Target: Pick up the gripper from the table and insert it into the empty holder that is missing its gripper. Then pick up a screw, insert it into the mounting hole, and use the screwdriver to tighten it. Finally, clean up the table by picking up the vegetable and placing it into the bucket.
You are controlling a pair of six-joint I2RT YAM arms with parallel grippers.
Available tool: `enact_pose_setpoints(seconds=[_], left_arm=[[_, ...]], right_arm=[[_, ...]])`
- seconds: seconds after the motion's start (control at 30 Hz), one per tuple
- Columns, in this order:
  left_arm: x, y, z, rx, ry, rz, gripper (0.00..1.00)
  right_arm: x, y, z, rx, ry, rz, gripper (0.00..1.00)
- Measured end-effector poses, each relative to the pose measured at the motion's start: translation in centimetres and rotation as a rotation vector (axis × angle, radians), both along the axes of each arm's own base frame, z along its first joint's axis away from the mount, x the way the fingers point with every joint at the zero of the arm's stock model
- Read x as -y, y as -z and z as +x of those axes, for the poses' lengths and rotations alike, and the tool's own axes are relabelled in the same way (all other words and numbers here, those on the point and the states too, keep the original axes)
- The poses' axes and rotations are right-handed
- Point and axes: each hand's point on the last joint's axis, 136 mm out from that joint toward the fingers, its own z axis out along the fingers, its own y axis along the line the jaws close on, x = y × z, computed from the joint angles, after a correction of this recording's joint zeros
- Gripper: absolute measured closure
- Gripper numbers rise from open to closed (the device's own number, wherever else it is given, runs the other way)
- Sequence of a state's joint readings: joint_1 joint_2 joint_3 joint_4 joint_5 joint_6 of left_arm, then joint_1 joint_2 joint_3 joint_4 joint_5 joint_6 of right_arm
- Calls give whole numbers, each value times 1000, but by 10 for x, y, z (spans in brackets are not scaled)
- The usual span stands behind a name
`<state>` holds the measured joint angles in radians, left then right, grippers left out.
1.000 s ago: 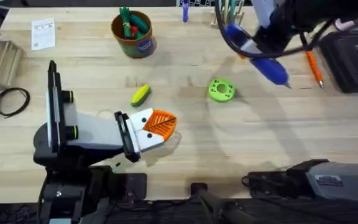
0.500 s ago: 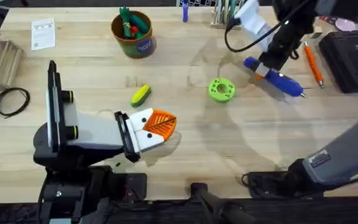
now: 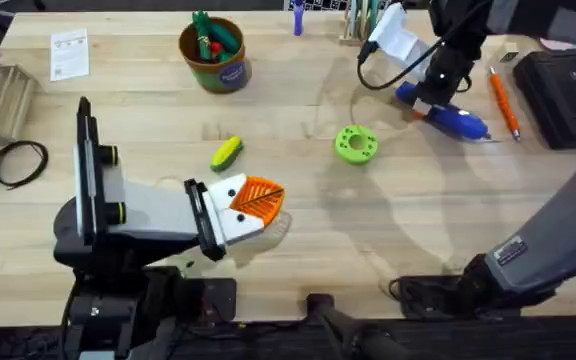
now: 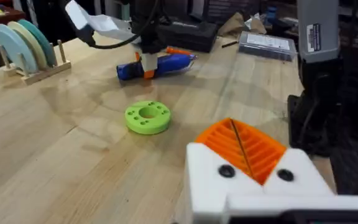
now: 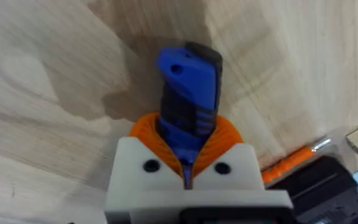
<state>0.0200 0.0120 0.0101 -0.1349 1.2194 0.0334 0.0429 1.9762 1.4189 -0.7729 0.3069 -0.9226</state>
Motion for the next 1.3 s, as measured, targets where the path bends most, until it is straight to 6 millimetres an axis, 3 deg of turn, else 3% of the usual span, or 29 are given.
enact_pose_setpoints(seconds=[0.37, 0.57, 0.6, 0.73, 0.87, 0.9, 1.07, 1.1, 1.3], left_arm=[[0, 0, 0, 0, 0, 0, 995], [0, 0, 0, 0, 0, 0, 995], [0, 0, 0, 0, 0, 0, 995], [0, 0, 0, 0, 0, 0, 995], [0, 0, 0, 1, 0, 0, 992], [0, 0, 0, 6, 0, 2, 909], [0, 0, 0, 3, 0, 1, 135], [0, 0, 0, 0, 0, 0, 47], [0, 0, 0, 0, 0, 0, 14]], right_arm=[[-5, 1, -2, -28, -74, 27, 949], [-8, -3, 7, 3, -99, 28, 110], [-11, -5, 8, 9, -105, 34, 34], [-32, -11, 6, 15, -137, 83, 12], [-62, -31, 6, 70, -155, 139, 12], [-69, -38, 6, 88, -154, 156, 12], [-102, -84, -5, 190, -86, 269, 10], [-107, -92, -8, 211, -53, 292, 10], [-132, -141, -43, 285, 197, 433, 10]])
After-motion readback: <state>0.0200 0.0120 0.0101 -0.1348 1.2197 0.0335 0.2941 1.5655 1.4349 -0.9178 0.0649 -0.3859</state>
